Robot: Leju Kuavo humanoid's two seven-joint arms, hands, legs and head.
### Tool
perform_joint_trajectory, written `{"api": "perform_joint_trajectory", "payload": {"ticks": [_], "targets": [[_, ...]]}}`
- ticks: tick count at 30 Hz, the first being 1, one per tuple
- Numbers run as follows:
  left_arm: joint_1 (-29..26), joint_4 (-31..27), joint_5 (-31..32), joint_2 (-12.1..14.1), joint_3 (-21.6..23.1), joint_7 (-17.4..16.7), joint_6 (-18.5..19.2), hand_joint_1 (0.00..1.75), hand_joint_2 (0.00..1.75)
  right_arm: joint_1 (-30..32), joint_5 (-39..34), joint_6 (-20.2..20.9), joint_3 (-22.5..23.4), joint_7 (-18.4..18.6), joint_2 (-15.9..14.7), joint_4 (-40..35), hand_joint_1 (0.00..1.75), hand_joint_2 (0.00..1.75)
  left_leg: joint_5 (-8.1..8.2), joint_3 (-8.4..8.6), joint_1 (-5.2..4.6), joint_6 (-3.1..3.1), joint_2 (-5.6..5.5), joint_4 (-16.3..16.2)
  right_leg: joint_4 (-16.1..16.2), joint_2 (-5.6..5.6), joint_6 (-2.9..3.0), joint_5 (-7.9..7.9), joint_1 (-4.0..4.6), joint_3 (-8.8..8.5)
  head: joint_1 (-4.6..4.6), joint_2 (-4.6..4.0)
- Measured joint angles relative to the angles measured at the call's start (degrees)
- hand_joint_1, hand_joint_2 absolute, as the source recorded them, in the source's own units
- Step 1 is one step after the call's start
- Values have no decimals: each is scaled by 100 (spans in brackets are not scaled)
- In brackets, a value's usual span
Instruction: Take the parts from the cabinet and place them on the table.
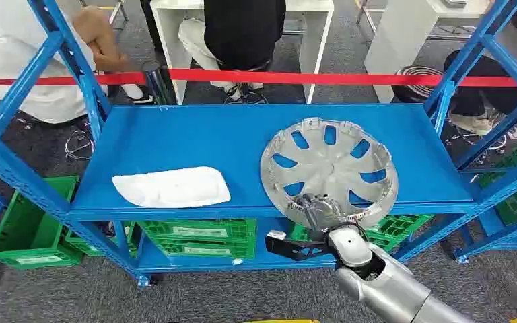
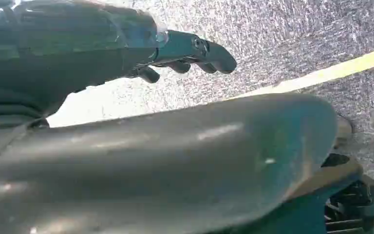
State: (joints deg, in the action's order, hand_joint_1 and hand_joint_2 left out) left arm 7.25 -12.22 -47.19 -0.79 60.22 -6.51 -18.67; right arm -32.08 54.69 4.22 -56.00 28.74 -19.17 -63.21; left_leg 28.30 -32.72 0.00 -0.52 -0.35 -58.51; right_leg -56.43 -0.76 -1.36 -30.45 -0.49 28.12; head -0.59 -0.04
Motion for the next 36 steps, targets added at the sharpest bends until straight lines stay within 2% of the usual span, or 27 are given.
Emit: {"api": "perform_joint_trajectory", "payload": {"ticks": [7,14,27,36], "targets": [[-3,0,-13,0,0,0,-4,0,0,42,158,-571,160,114,-35,-140,175,175,-1,-25,-2,0,11,-1,-1,-6,0,0,-1,10,0,0],[-4,0,-18,0,0,0,-35,0,0,96,418,-1463,674,245,-212,-921,175,175,2,-35,-3,-1,25,-1,1,-4,3,-3,-1,23,0,0],[-5,0,61,0,2,0,-33,0,0,499,844,-2068,1561,264,-535,-2263,175,175,3,-50,-3,-1,25,-1,1,-4,2,-4,-1,38,0,0],[-4,0,94,0,2,2,-33,0,0,718,1062,-2282,1974,251,-645,-2878,175,175,3,-64,-3,-1,32,-1,0,-2,2,-4,-1,51,0,0]]}}
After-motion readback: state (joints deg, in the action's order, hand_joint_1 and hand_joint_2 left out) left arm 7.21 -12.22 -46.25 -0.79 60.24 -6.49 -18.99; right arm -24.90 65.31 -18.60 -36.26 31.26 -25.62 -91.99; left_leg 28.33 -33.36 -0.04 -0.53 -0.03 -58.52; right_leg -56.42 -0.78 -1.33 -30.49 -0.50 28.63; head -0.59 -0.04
